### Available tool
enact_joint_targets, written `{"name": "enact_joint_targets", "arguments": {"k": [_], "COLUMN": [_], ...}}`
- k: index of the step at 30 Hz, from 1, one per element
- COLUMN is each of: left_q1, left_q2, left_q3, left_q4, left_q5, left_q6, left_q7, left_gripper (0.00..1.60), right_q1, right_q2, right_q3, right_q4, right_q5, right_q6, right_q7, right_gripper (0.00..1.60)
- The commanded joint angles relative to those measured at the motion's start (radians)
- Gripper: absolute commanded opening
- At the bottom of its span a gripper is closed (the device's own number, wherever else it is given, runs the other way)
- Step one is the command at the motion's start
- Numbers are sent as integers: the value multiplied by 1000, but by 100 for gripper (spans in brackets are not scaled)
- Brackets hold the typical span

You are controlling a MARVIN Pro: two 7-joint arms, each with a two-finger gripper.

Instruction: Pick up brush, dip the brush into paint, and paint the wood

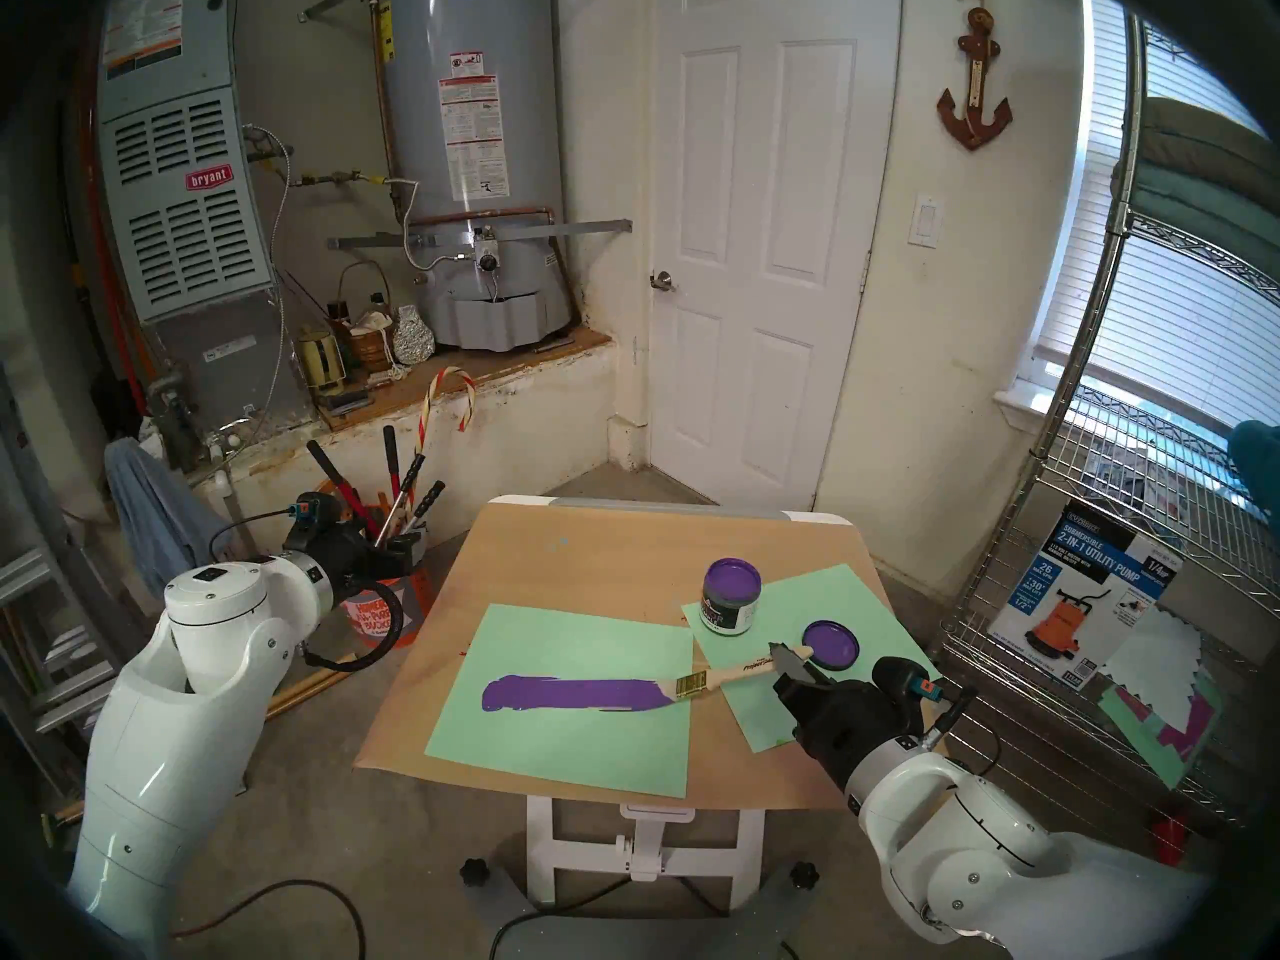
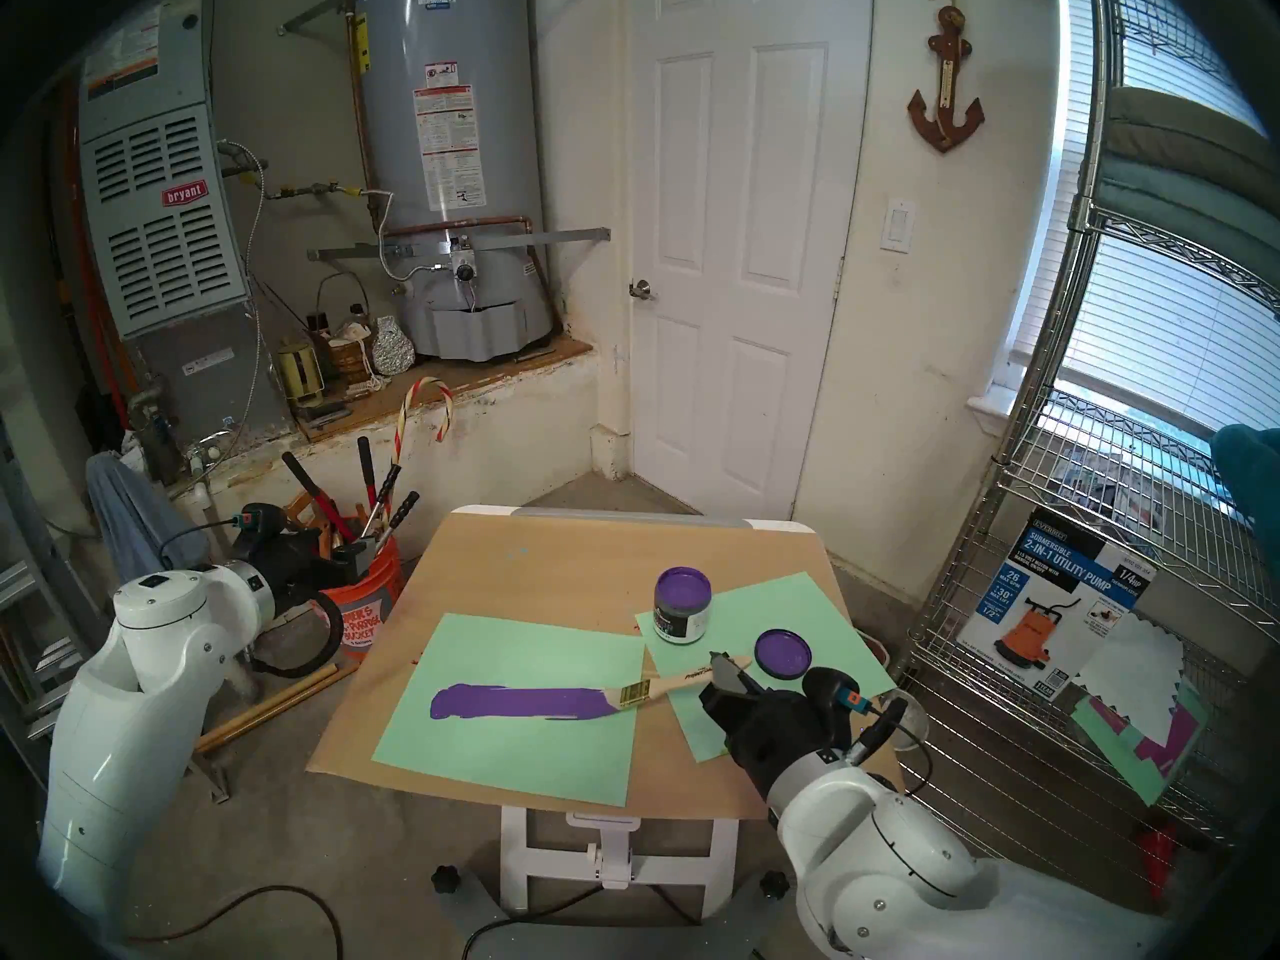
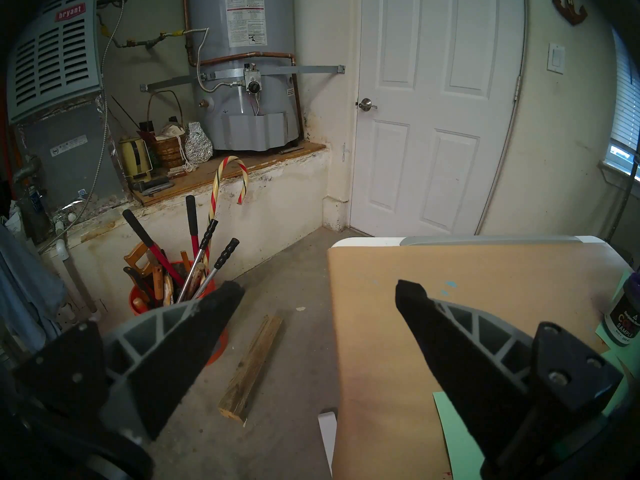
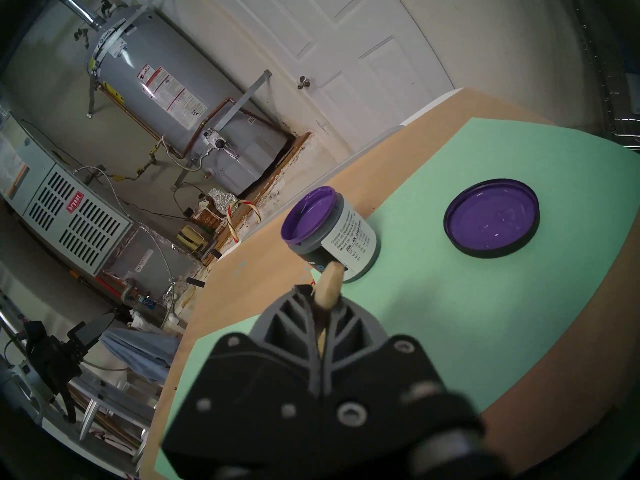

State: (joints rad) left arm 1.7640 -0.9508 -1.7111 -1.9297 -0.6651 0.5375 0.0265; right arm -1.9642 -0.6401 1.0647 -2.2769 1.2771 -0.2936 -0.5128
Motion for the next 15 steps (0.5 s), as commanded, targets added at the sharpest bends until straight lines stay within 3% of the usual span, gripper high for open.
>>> {"name": "enact_joint_targets", "arguments": {"k": [1, 15], "left_q1": [-5, -5], "left_q2": [1, 1], "left_q3": [-11, -11], "left_q4": [-17, -17], "left_q5": [-2, -2], "left_q6": [-3, -3], "left_q7": [2, 2], "left_gripper": [160, 160], "right_q1": [-23, -53], "right_q2": [29, 50], "right_q3": [26, 55], "right_q4": [-26, -35], "right_q5": [1, 26], "right_q6": [-22, -41], "right_q7": [5, 22], "right_gripper": [0, 0]}}
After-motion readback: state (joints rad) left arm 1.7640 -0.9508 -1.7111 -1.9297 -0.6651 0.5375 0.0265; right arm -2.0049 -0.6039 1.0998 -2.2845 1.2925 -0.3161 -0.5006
